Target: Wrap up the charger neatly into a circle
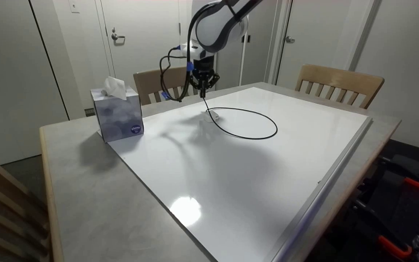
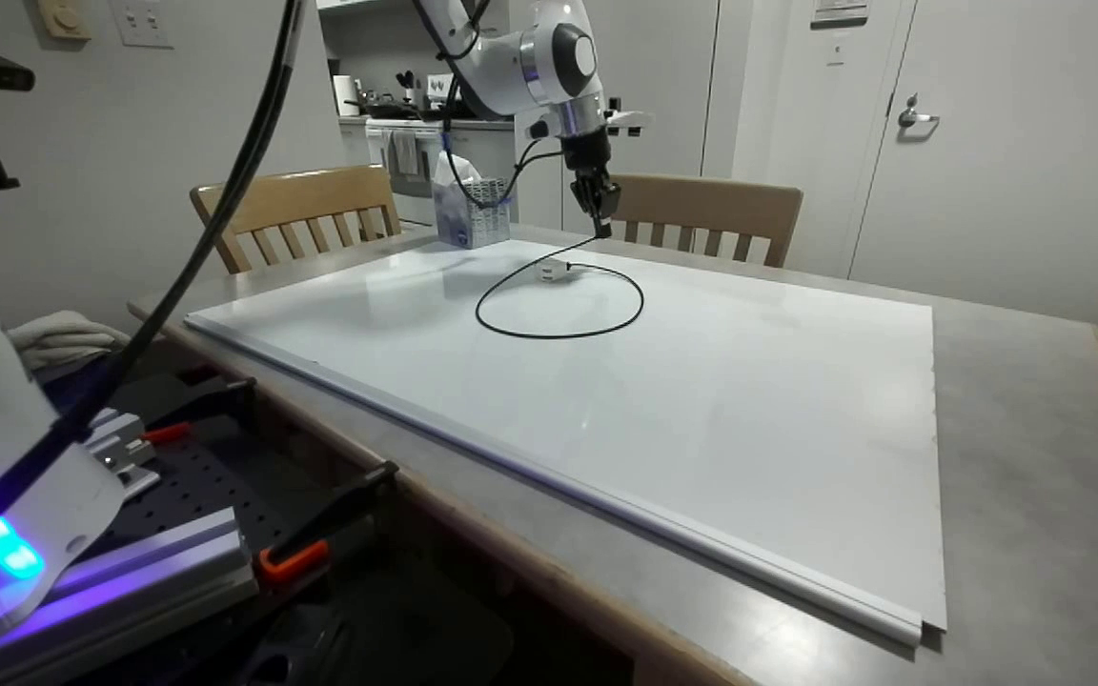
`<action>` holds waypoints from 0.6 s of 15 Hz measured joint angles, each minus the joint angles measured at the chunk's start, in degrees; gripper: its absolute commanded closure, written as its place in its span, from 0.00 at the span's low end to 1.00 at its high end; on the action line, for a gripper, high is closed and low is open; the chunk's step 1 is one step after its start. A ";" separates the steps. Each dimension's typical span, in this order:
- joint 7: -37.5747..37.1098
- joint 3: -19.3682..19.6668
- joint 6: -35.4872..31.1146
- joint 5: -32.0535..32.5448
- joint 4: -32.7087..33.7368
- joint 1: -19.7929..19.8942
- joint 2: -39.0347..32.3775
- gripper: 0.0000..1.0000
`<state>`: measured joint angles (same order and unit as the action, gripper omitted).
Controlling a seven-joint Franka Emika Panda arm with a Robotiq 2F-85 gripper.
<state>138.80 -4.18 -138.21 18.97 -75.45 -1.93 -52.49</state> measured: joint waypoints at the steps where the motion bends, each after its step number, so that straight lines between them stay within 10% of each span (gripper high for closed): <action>1: 1.52 -0.15 1.15 -0.33 2.34 0.19 -1.15 0.98; 9: 11.02 -3.07 13.69 -5.01 14.53 1.05 -5.66 0.98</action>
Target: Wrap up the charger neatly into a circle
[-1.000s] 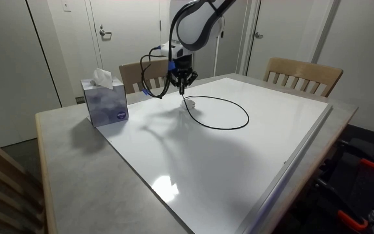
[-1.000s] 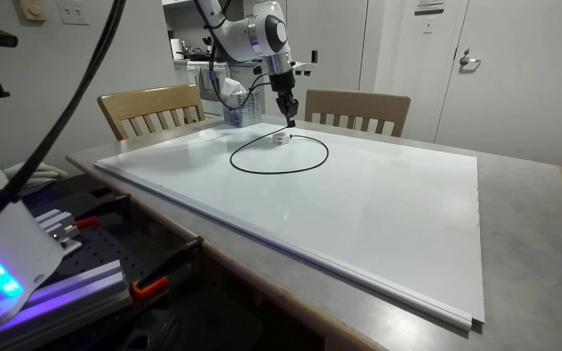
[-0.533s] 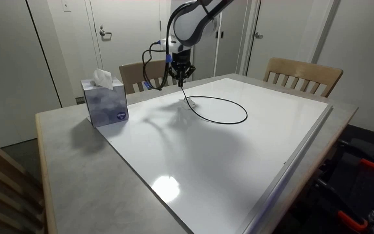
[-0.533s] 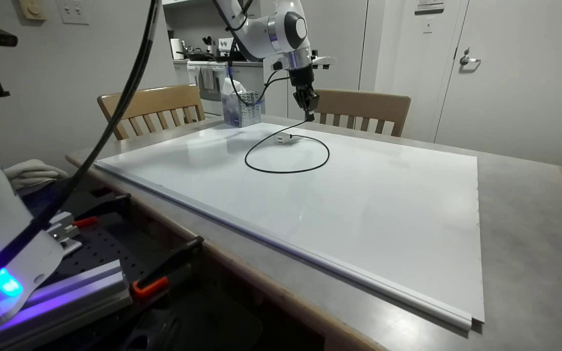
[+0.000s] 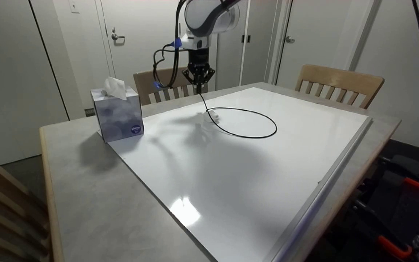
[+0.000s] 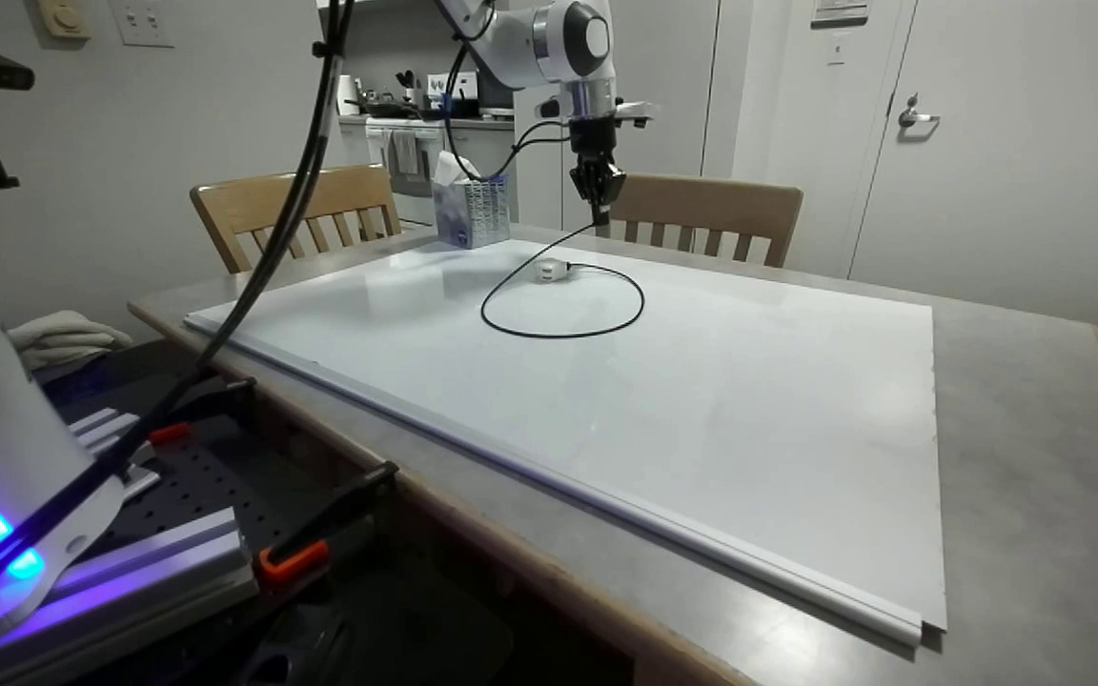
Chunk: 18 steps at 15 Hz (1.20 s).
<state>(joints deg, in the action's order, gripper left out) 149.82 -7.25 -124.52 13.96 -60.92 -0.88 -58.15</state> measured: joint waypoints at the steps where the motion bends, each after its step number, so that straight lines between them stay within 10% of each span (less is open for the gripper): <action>1: -0.61 0.16 0.01 -0.01 0.01 -0.13 -0.02 0.98; 18: -32.71 1.60 -1.49 -6.45 4.04 -1.90 -5.37 0.98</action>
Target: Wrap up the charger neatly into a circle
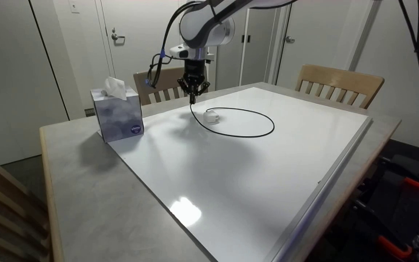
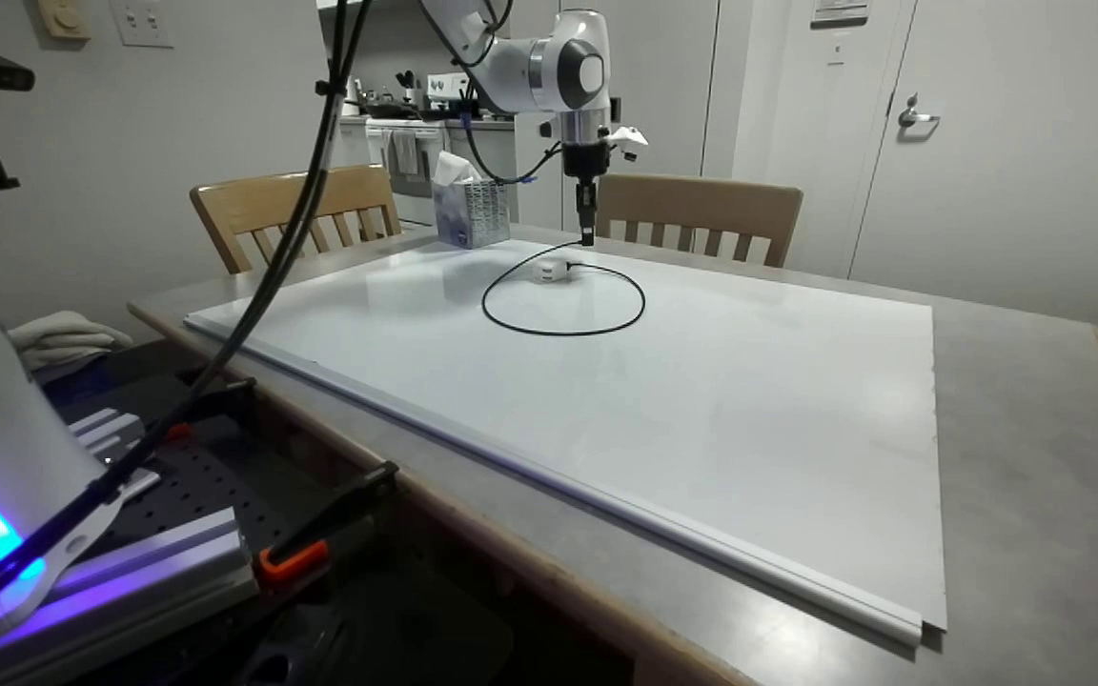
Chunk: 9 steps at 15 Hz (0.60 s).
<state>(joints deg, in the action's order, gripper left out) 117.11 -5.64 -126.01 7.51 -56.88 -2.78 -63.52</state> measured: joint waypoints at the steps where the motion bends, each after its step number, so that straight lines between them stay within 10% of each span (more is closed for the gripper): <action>1: -1.80 0.38 0.01 0.11 0.51 -0.08 -0.66 0.98; 9: -7.69 2.52 0.46 1.09 0.58 -0.23 -1.51 0.98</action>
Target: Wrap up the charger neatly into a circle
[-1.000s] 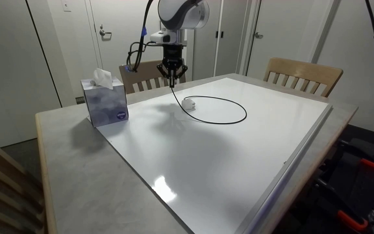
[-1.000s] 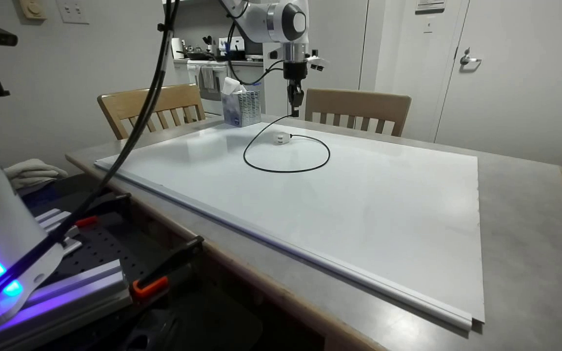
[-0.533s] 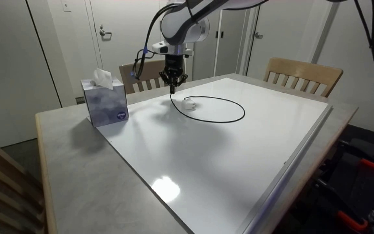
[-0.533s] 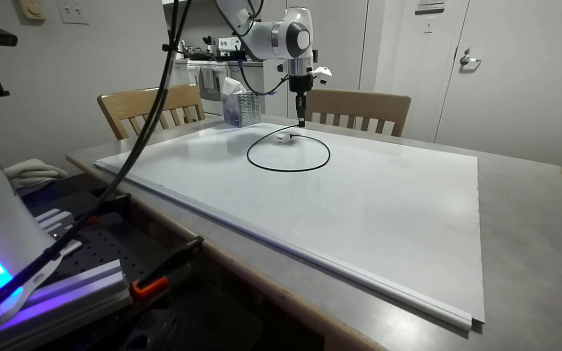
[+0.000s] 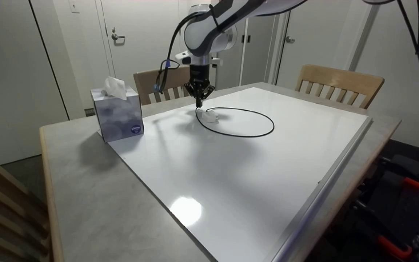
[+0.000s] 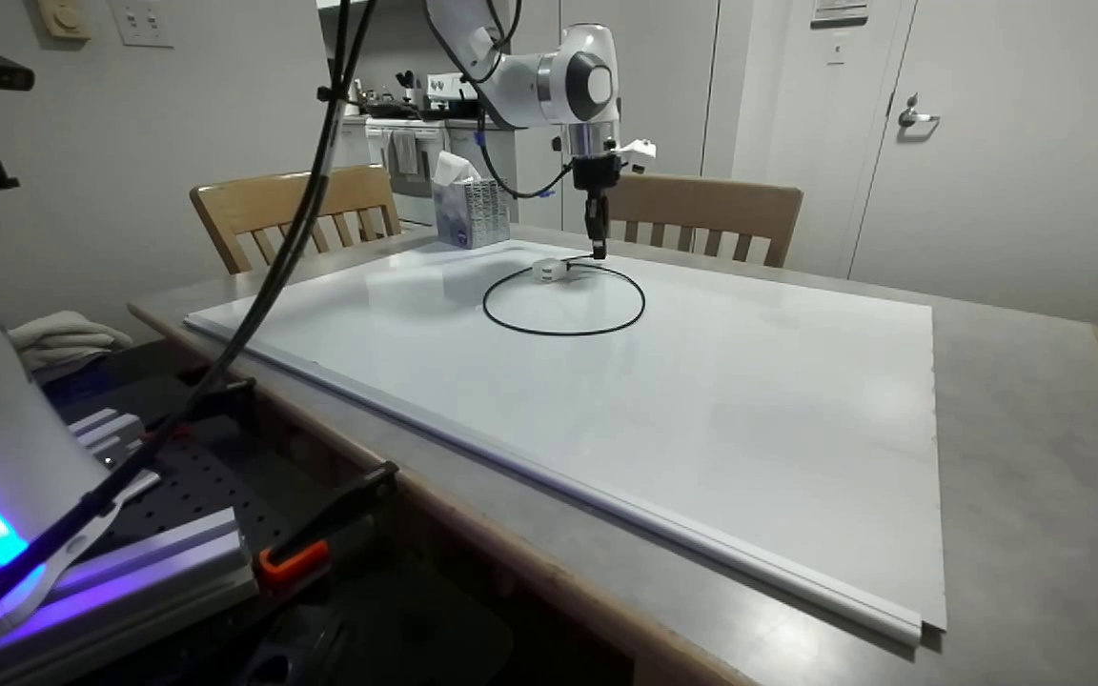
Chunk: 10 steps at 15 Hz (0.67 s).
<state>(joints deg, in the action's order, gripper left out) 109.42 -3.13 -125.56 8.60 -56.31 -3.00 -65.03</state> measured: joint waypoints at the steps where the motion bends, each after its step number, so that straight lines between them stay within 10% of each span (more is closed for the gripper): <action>1: -0.07 0.02 0.08 0.13 0.02 -0.01 0.00 0.98; 10: -5.41 3.92 2.70 4.45 -0.02 0.67 0.00 0.98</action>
<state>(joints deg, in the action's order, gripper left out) 104.01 0.79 -122.86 13.04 -56.33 -2.33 -65.04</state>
